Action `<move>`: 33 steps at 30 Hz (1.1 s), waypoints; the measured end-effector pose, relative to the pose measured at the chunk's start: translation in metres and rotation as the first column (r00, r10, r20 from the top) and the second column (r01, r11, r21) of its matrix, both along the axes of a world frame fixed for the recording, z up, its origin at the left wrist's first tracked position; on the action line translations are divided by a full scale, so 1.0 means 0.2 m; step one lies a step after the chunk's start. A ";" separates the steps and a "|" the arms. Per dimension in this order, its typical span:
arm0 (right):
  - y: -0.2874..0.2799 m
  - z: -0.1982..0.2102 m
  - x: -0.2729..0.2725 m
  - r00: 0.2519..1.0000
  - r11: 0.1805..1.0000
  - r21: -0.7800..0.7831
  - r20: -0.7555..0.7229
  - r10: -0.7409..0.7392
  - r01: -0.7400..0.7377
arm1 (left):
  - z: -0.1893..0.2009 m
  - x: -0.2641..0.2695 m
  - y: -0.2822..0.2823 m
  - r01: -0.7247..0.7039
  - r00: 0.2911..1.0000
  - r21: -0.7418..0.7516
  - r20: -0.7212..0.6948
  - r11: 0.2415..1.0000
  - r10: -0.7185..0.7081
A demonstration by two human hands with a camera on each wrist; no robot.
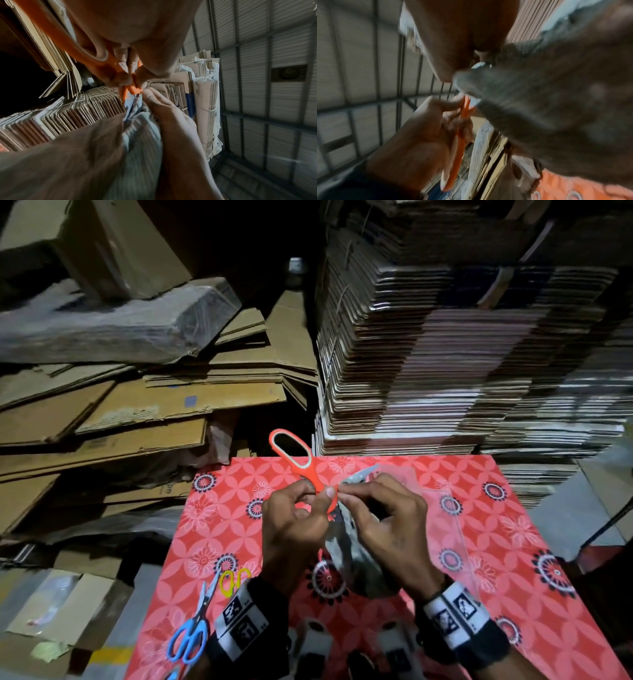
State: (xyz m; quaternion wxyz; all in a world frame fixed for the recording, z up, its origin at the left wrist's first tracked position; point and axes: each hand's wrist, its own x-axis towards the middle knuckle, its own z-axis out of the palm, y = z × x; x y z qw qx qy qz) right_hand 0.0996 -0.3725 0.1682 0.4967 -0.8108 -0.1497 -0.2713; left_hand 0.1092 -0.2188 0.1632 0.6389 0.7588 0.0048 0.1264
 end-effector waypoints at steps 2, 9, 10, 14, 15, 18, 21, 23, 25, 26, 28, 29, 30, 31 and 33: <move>-0.07 0.02 0.06 0.999 0.999 0.011 0.011 -0.050 0.049 | -0.03 0.00 0.00 0.003 1.000 0.004 -0.002 1.000 -0.003; -0.02 0.01 0.02 0.996 0.996 0.017 0.011 -0.087 0.086 | -0.03 -0.01 0.00 -0.018 1.000 0.043 -0.006 0.999 0.018; -0.01 0.00 0.00 1.000 1.000 -0.002 0.002 -0.022 0.022 | -0.02 -0.01 0.00 0.001 1.000 0.053 0.007 0.999 -0.001; -0.14 0.06 0.11 0.992 0.991 0.045 -0.004 -0.123 0.123 | -0.02 -0.02 -0.01 0.020 0.999 0.058 0.038 0.998 -0.023; -0.15 0.07 0.13 0.985 0.982 0.083 -0.014 -0.171 0.171 | -0.01 -0.02 -0.01 0.014 0.999 0.057 0.036 0.998 -0.016; -0.05 0.04 0.06 0.989 0.988 0.050 -0.004 -0.147 0.147 | 0.02 -0.03 -0.02 0.032 0.999 0.019 0.036 0.999 -0.032; -0.01 0.01 0.00 1.000 1.000 -0.005 -0.018 -0.016 0.016 | 0.01 -0.02 -0.01 0.060 0.998 -0.005 0.031 0.998 -0.060; -0.09 0.03 0.06 0.996 0.996 0.031 -0.037 -0.084 0.085 | -0.01 -0.02 0.00 0.035 0.999 0.029 0.004 0.999 -0.035; -0.16 0.07 0.11 0.986 0.982 0.108 -0.070 -0.149 0.156 | -0.03 -0.01 0.01 0.009 0.999 0.054 -0.031 0.999 -0.007; -0.17 0.08 0.12 0.985 0.976 0.139 -0.081 -0.155 0.165 | -0.03 -0.01 0.01 0.012 0.999 0.033 -0.044 0.999 -0.010; -0.17 0.09 0.11 0.985 0.971 0.186 -0.116 -0.132 0.152 | -0.03 0.00 0.02 0.028 0.998 -0.013 -0.059 1.000 -0.029; -0.17 0.10 0.11 0.985 0.965 0.222 -0.135 -0.111 0.140 | -0.02 0.00 0.02 0.043 0.997 -0.037 -0.059 0.998 -0.045; -0.18 0.10 0.10 0.985 0.953 0.272 -0.148 -0.092 0.130 | -0.01 0.00 0.03 0.055 0.997 -0.066 -0.052 0.996 -0.058; -0.19 0.11 0.10 0.985 0.938 0.324 -0.153 -0.080 0.127 | 0.00 0.00 0.03 0.061 0.997 -0.101 -0.048 0.993 -0.066; -0.22 0.13 0.10 0.986 0.911 0.394 -0.153 -0.067 0.124 | 0.02 -0.01 0.03 0.063 0.996 -0.164 -0.053 0.984 -0.073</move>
